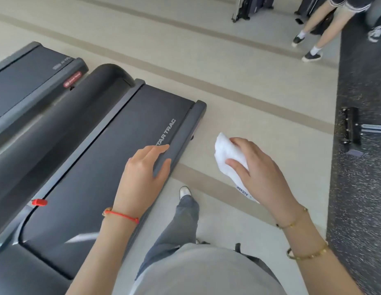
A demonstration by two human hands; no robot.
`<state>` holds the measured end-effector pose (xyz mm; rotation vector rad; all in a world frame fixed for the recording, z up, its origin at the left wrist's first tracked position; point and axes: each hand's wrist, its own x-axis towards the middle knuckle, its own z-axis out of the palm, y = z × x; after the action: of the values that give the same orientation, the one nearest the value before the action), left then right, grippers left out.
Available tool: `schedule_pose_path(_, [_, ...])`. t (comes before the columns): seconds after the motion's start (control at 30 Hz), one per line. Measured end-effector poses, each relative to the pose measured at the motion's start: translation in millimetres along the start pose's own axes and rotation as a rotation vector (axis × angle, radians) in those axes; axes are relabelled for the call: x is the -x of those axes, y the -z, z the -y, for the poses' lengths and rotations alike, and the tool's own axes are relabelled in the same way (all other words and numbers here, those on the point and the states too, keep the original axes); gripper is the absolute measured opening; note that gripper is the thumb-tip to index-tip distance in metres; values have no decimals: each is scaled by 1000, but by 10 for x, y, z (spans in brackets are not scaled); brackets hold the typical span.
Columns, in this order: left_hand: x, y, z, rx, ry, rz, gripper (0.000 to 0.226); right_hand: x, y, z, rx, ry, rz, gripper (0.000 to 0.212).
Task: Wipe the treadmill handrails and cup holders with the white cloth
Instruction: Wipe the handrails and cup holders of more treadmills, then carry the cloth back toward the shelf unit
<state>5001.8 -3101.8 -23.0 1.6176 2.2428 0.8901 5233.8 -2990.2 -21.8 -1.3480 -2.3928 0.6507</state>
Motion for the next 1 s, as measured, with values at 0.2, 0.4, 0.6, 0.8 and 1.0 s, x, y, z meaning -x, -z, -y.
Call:
schedule_pose_path(0.2, [-1047,-351,-33,12,-7,39,32,-914,64,-474,-14,-49,-34,32])
schedule_pose_path(0.4, [-2414,-630,-209,58,-60,19,32,-2120,381,-925,-12,-97,-57,29])
schedule_pose_path(0.6, [-3803,-898,-357,67,-119,22,32,-3301,686,-1364,-6,-148,-115,31])
schedule_pose_path(0.8, [-5041,-1245,-393,65,-131,44,30,-4352,803,-1793,-46,-182,-132,30])
schedule_pose_path(1.0, [-6372,-1747,-397,41,-122,26,29,-5734,872,-2379,-45,-134,-126,30])
